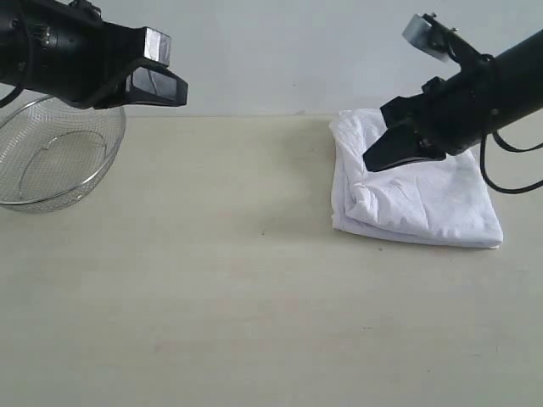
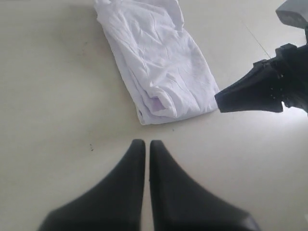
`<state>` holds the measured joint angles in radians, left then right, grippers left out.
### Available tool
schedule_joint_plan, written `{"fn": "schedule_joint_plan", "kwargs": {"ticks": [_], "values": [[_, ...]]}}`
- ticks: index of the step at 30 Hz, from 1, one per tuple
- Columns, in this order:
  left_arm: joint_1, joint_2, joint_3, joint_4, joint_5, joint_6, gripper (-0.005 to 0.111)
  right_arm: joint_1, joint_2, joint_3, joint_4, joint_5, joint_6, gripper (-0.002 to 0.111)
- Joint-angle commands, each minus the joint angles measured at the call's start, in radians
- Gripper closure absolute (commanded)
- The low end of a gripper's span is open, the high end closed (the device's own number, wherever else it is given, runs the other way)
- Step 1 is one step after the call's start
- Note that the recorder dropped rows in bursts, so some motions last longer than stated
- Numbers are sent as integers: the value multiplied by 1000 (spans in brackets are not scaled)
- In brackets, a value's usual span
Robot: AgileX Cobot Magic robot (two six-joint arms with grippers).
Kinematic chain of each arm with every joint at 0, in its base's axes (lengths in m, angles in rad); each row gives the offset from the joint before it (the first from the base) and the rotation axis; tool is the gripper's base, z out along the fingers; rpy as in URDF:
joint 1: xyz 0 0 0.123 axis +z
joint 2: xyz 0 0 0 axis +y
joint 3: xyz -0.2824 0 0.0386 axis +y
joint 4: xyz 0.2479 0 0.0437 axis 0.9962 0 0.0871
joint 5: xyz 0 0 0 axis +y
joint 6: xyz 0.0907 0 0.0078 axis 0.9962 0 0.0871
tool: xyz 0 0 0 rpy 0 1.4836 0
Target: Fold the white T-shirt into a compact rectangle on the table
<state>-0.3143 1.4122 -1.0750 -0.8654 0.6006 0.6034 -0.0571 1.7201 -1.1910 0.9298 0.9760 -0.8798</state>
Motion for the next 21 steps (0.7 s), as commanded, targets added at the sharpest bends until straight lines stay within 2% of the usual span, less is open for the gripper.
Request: {"fn": "schedule_joint_plan", "kwargs": {"ticks": [1, 6, 11, 21], "values": [[1, -45, 4, -17, -26, -12, 102, 67, -29, 3, 42, 42, -75, 108], [1, -98, 4, 18, -70, -13, 102, 139, -35, 3, 50, 52, -112, 108], [1, -121, 10, 18, -40, -16, 102, 192, -38, 3, 73, 110, -170, 108], [1, -132, 46, 18, -84, -20, 102, 201, -40, 3, 36, 132, -173, 108]]}}
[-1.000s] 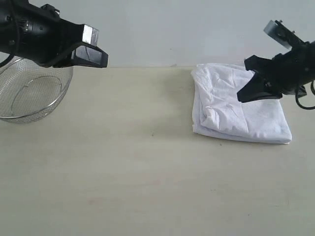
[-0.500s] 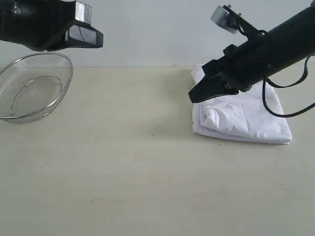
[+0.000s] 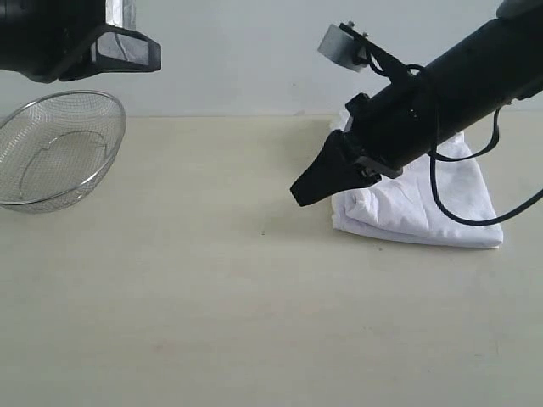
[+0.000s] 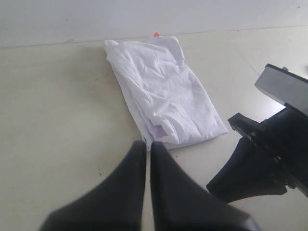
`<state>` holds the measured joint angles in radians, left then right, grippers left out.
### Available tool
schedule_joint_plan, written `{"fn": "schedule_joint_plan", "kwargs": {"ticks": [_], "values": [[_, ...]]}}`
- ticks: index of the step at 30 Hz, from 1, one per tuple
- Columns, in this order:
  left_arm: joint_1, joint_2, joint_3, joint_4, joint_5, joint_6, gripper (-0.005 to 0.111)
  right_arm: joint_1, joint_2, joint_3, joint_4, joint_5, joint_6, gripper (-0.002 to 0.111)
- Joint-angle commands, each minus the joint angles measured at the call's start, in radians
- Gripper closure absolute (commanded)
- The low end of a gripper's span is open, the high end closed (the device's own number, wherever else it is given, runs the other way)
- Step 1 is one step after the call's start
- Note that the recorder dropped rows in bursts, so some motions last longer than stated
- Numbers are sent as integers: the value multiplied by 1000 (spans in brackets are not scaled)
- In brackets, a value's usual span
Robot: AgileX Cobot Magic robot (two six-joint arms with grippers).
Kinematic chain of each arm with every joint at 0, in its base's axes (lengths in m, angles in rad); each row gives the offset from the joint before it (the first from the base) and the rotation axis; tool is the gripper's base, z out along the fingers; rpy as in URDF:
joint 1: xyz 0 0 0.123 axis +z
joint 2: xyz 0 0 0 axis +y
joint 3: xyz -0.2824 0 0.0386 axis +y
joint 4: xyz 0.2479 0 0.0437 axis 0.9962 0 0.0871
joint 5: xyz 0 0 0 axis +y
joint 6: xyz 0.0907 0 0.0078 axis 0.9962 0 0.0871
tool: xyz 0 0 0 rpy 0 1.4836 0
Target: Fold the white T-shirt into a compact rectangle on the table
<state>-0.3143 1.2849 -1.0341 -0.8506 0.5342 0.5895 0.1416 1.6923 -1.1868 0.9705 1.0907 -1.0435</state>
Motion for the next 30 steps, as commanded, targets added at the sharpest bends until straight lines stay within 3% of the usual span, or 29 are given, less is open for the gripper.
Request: {"fn": "schedule_joint_plan", "kwargs": {"ticks": [1, 30], "values": [[1, -5, 5, 3, -18, -6, 102, 4, -12, -1, -5, 18, -9, 108], [1, -5, 5, 3, -29, 41, 102, 3, -12, -1, -2, 4, -9, 108]]}}
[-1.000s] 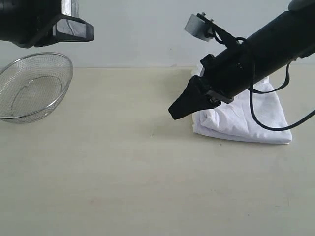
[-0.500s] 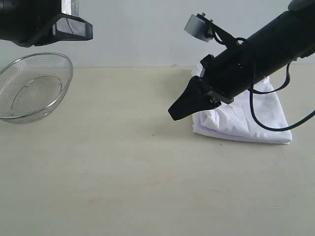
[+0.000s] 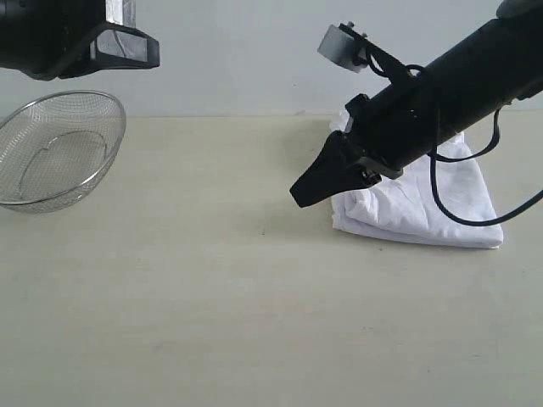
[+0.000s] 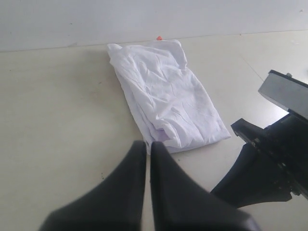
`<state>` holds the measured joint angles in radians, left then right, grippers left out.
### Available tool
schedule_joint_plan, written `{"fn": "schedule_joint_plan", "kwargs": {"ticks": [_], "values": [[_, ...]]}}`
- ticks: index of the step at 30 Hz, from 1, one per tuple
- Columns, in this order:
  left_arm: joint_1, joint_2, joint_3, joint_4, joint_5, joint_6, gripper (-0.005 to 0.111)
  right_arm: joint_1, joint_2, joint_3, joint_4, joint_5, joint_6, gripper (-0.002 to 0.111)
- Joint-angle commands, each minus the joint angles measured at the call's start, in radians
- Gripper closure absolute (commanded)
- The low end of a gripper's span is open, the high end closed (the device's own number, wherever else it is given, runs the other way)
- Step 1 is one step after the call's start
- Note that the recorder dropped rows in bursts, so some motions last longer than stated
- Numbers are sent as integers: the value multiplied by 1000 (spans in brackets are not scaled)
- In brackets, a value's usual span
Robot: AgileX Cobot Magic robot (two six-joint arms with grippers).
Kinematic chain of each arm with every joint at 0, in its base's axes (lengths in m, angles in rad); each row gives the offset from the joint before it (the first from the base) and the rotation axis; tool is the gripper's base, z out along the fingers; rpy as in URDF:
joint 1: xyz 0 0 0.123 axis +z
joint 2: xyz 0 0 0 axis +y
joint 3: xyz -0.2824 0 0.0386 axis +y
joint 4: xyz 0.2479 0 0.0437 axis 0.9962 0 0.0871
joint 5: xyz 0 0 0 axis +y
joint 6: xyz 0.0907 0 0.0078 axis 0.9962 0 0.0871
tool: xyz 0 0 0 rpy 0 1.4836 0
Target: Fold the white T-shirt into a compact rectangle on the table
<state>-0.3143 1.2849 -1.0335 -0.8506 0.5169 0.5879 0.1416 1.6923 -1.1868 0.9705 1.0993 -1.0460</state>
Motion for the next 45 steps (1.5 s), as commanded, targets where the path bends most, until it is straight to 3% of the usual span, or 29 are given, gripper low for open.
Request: {"fn": "schedule_joint_plan", "kwargs": {"ticks": [1, 11, 21, 25, 29, 32, 37, 45], "values": [[1, -5, 4, 3, -19, 54, 102, 3, -12, -1, 1, -5, -7, 108], [1, -24, 4, -29, -105, 56, 102, 3, -12, -1, 1, -5, -7, 108], [35, -252, 7, 3, -239, 58, 102, 3, -12, -1, 1, -5, -7, 108], [78, -401, 133, 3, -397, 85, 102, 3, -12, -1, 1, -5, -7, 108], [100, -551, 393, -5, -625, 65, 102, 3, -12, -1, 1, -5, -7, 108], [123, -688, 640, -5, -848, -89, 102, 3, -12, -1, 1, -5, -7, 108], [169, -954, 889, 10, -832, -92, 102, 3, -12, -1, 1, -5, -7, 108], [303, -1240, 983, 55, -789, -92, 102, 3, -12, -1, 1, -5, -7, 108]]}}
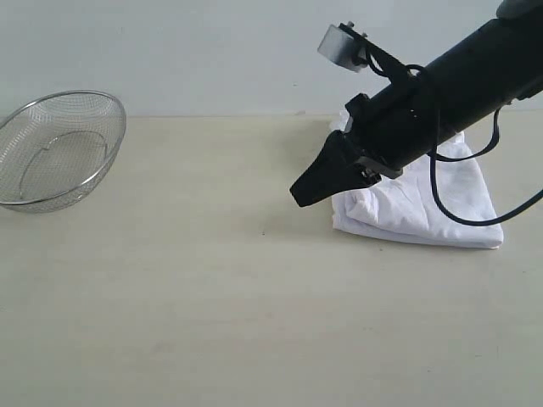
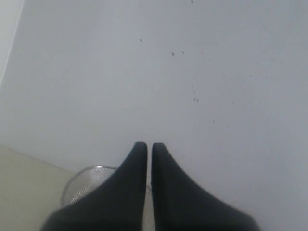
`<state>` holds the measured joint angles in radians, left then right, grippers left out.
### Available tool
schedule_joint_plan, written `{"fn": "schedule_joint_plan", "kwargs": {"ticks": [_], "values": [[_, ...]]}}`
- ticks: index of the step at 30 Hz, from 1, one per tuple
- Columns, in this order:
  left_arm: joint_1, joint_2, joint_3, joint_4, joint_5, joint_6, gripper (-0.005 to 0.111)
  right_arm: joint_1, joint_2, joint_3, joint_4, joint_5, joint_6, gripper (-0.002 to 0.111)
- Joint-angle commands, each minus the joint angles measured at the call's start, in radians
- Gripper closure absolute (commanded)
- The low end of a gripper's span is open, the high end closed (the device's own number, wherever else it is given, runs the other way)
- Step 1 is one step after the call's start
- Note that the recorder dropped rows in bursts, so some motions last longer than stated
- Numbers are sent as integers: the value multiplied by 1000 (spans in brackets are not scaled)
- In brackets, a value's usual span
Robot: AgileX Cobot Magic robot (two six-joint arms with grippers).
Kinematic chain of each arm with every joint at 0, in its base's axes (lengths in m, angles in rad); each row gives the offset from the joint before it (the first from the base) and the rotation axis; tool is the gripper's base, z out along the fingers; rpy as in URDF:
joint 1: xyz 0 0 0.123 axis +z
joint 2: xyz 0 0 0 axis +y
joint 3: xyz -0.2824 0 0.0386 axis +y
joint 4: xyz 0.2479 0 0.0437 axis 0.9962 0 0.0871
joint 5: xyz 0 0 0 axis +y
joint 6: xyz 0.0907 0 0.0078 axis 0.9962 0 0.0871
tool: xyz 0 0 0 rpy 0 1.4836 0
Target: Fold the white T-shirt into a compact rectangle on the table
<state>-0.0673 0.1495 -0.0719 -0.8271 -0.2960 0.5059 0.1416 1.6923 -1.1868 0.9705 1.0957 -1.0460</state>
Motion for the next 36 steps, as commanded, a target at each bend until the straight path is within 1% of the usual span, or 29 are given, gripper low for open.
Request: {"fn": "schedule_joint_plan", "kwargs": {"ticks": [1, 5, 7, 15, 18, 20, 21, 22, 23, 26, 28, 31, 33, 36], "values": [[71, -127, 21, 34, 37, -10, 102, 3, -12, -1, 1, -1, -7, 108], [135, -150, 21, 39, 94, -10, 102, 3, -12, -1, 1, -1, -7, 108], [151, -150, 19, 39, 115, -10, 102, 3, -12, -1, 6, 6, -7, 108], [155, -150, 19, 43, 96, 5, 102, 3, -12, -1, 11, 7, -7, 108], [155, -150, 31, 43, 138, 75, 102, 3, -12, -1, 11, 7, -7, 108], [155, -150, 67, 43, 146, 120, 102, 3, -12, -1, 11, 7, -7, 108], [155, -150, 72, 43, 132, 117, 102, 3, -12, -1, 11, 7, -7, 108], [155, -150, 72, 43, 157, 115, 102, 3, -12, -1, 11, 7, -7, 108], [156, -150, 72, 81, 185, 128, 102, 3, -12, -1, 11, 7, -7, 108], [156, -144, 72, 276, 243, -34, 102, 6, -12, -1, 10, 5, -7, 108], [156, -124, 72, 430, 316, -191, 102, 6, -12, -1, 10, 5, -7, 108], [156, -110, 72, 592, 441, -406, 102, 6, -12, -1, 10, 7, -7, 108], [156, -110, 72, 653, 506, -514, 102, 6, -12, -1, 10, 7, -7, 108], [156, -110, 72, 671, 594, -537, 102, 6, -12, -1, 10, 7, -7, 108]]}}
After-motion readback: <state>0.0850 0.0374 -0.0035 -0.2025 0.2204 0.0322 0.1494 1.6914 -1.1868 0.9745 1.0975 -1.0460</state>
